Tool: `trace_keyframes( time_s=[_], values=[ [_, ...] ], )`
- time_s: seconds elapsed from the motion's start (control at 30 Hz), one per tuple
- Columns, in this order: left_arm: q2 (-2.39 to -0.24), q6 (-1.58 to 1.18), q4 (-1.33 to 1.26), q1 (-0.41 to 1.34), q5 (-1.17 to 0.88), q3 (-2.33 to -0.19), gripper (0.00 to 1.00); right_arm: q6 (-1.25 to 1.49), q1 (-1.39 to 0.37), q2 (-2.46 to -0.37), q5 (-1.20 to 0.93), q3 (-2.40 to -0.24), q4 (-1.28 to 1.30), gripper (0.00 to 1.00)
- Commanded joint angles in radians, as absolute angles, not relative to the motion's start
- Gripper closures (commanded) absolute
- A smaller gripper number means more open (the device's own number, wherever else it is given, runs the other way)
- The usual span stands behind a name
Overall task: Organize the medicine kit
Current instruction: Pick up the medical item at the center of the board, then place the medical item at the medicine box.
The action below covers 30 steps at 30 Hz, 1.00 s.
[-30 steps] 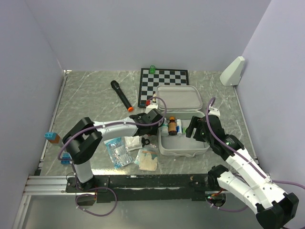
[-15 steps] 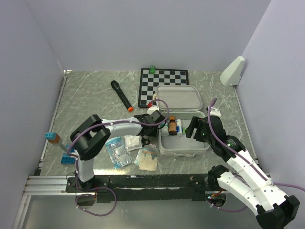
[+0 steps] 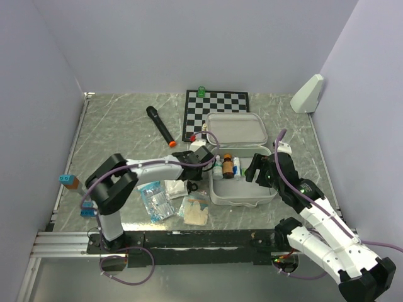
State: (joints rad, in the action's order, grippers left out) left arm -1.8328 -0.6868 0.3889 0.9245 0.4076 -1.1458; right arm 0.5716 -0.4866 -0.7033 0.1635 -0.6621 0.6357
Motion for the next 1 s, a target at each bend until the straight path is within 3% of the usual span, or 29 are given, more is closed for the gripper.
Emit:
trace_keyframes(
  time_s=[0.0,0.13,0.27,0.6,0.97],
  values=[
    [-1.631,-0.722,0.428,0.923,0.495,-1.127,0.93,0.568,-0.492,-0.701,0.166,-0.704,0.624,0.16],
    [-1.504,-0.701,0.411,0.928,0.489,-1.143,0.99,0.563,-0.492,-0.701,0.170,-0.726,0.634,0.16],
    [-1.469,-0.646,0.299,0.974,0.393,-1.208,0.98,0.552,-0.492,-0.692,0.195,-0.758,0.655,0.16],
    [-1.847,-0.580,0.304,1.045,0.238,-1.601,0.99,0.541,-0.491,-0.635,0.256,-0.744,0.715,0.15],
    [-2.124,-0.557,0.311,1.072,0.206,-1.804,0.98,0.535,-0.492,-0.626,0.258,-0.735,0.721,0.15]
  ],
)
